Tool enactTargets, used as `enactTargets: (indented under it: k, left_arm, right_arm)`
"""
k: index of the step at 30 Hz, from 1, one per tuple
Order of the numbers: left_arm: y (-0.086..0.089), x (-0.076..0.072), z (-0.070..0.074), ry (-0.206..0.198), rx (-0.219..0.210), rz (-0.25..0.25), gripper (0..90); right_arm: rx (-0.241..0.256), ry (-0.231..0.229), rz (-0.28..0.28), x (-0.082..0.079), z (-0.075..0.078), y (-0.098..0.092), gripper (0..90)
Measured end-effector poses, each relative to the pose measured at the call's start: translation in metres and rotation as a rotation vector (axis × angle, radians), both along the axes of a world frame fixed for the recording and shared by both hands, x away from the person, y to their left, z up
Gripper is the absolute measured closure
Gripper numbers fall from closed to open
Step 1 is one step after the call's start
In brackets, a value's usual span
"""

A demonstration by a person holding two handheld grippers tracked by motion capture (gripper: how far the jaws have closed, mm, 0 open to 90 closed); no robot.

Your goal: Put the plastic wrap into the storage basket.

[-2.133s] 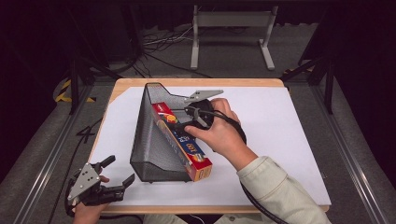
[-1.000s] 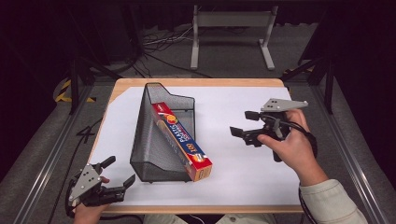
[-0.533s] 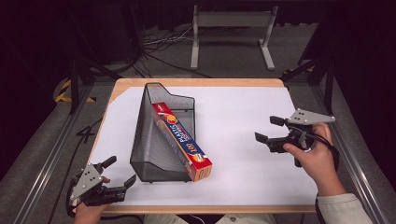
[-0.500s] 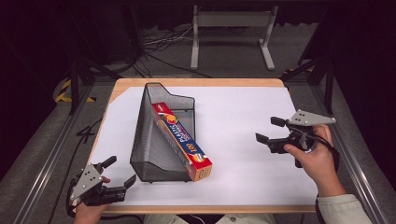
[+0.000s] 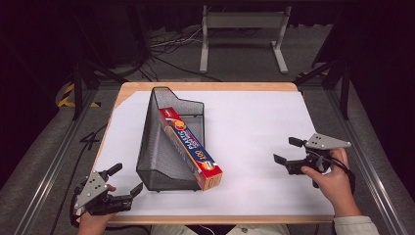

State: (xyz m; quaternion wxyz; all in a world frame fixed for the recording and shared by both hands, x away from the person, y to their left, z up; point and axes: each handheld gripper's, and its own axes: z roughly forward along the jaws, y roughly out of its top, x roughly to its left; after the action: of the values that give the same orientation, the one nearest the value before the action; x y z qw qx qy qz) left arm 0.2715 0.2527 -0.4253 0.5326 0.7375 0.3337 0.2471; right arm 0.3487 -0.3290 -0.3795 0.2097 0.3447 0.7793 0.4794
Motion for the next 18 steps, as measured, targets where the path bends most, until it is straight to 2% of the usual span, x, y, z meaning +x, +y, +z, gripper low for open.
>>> enactTargets:
  k: [4, 12, 16, 18]
  left_arm:
    - [0.0, 0.0, 0.0, 0.005, 0.003, 0.002, 7.4]
    - [0.0, 0.002, -0.001, 0.008, 0.005, -0.002, 6.8]
    - [-0.001, 0.002, -0.001, 0.016, 0.013, -0.01, 6.8]
    - [-0.002, 0.003, -0.001, 0.016, 0.016, -0.011, 6.7]
  right_arm:
    - [0.014, -0.016, -0.003, -0.004, -0.012, -0.004, 12.8]
    - [0.01, -0.015, -0.02, -0.012, -0.035, -0.011, 12.8]
    - [-0.007, 0.026, -0.029, -0.015, -0.05, -0.012, 12.8]
    - [0.005, 0.042, -0.036, -0.015, -0.054, -0.012, 12.8]
